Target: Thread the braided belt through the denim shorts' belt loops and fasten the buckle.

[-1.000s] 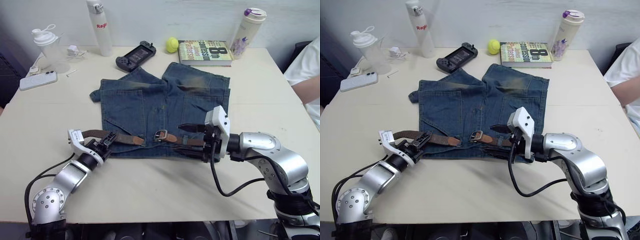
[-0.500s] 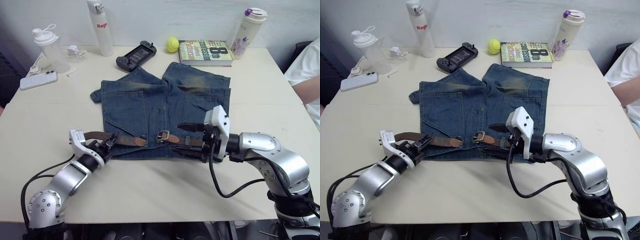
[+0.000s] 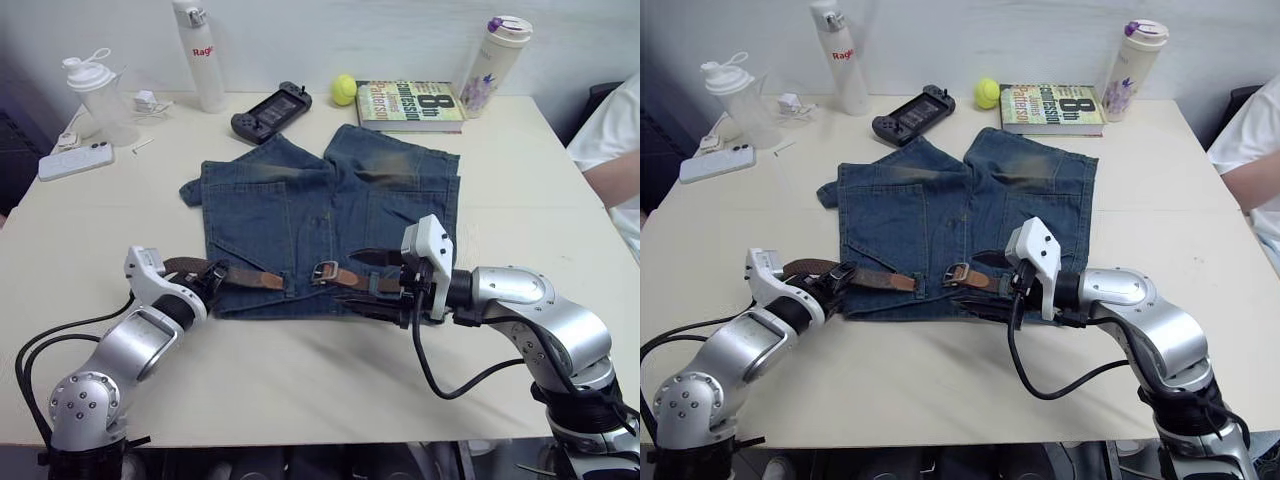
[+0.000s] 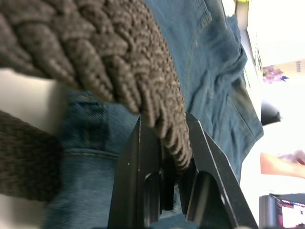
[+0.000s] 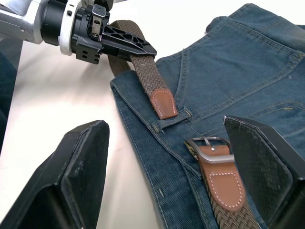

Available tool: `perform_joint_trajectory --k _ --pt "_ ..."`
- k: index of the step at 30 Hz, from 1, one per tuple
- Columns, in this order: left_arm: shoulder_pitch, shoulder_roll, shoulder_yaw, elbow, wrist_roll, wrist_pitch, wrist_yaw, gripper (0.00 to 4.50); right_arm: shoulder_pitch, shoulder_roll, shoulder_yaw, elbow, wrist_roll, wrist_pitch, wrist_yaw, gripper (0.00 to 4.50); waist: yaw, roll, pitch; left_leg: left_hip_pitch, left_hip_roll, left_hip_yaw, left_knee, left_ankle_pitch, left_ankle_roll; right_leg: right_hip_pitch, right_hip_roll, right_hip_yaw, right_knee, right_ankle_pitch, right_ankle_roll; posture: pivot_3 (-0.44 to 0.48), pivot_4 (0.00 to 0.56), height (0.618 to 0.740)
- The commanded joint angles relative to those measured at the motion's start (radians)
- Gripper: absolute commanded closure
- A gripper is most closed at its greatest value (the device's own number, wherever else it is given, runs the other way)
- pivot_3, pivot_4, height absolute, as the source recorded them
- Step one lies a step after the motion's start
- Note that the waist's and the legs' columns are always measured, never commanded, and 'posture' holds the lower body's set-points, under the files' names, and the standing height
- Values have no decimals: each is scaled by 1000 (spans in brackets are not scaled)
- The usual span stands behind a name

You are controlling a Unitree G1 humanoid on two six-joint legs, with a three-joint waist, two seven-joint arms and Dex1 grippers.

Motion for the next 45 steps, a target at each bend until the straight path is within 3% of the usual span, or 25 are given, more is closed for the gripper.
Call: perform_joint_trajectory --k 1,7,19,22,31,38,40,45 --pt "14 5 1 -37 26 -14 -4 4500 -11 -4 -20 -20 21 -15 0 413 0 0 0 0 0 0 0 0 0 0 0 0 0 0 0 0 150 740" --pt "30 1 -27 -61 29 -7 -11 4500 -8 -3 -17 -23 22 -15 0 413 0 0 0 0 0 0 -1 0 0 0 0 0 -1 0 0 0 150 740" --pt "-72 38 -115 -86 73 15 85 4500 2 3 -32 -41 49 -4 -32 413 1 0 0 0 0 0 0 0 0 0 0 0 0 0 0 0 150 740" --pt "-64 9 -126 -49 87 7 70 4500 3 4 -36 -45 58 -1 -44 413 1 0 0 0 0 0 0 0 0 0 0 0 0 0 0 0 150 740" --pt "33 -26 -121 117 168 66 -182 4500 3 -8 -44 -53 75 5 -66 413 7 0 0 0 0 0 0 0 0 0 0 0 0 0 0 0 150 740" --pt "-40 -42 -130 219 281 118 -345 4500 21 -12 -41 -59 80 7 -82 413 22 1 0 0 0 0 0 0 -1 0 0 0 1 0 0 0 150 740" --pt "-67 -49 -146 226 329 138 -388 4500 25 -4 -47 -63 92 13 -92 413 23 1 0 0 0 0 0 0 -1 0 0 0 1 0 0 0 150 740" --pt "-102 -2 -241 255 552 191 -630 4500 38 -5 -43 -78 92 17 -109 413 26 1 0 0 -1 0 -1 0 -1 -1 0 0 1 0 0 0 150 740"
